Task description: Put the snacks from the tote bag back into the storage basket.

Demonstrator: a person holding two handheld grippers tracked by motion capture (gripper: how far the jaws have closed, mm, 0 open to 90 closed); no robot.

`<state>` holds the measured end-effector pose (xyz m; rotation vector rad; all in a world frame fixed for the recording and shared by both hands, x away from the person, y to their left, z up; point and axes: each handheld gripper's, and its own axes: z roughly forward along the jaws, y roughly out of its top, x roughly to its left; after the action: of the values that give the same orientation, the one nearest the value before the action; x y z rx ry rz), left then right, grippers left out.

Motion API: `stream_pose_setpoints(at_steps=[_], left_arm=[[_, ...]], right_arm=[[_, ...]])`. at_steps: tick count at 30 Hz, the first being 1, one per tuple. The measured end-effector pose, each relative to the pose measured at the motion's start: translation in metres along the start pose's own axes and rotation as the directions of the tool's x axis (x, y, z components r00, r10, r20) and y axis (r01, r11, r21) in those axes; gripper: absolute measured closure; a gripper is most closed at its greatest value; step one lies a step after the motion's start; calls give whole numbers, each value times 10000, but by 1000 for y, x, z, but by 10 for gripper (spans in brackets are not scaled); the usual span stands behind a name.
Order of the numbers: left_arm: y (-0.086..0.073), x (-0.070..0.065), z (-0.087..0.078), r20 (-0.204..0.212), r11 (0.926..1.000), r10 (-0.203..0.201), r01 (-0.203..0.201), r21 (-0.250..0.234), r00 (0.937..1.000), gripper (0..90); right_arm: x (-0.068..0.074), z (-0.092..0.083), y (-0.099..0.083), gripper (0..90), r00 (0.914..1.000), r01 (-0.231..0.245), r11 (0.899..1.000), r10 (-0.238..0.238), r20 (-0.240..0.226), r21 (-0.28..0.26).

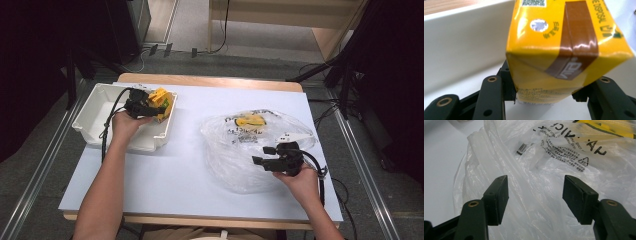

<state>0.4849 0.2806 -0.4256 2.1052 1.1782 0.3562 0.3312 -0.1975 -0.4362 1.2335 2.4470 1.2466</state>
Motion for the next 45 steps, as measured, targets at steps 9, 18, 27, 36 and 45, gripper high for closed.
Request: stream_pose_setpoints(at_steps=[9,18,27,36,45], left_arm=[[-1,-1,0,-28,10000,46,-46,-6,10000,495],[-1,-3,1,-132,9999,108,-106,104,9999,488],[0,-4,1,-17,9997,89,-88,247,10000,462],[2,-1,-3,294,9998,-93,88,156,9995,391],[7,-2,-14,305,9995,-116,107,291,9995,365]], right_arm=[[0,2,1,386,10000,40,10000,-40,-30,42],[0,1,1,386,10000,-8,10000,8,0,36],[0,0,1,386,10000,14,10000,-14,-21,-3],[-1,0,1,386,10000,-52,10000,53,-17,71],[-1,0,0,385,10000,-37,10000,38,-18,65]])
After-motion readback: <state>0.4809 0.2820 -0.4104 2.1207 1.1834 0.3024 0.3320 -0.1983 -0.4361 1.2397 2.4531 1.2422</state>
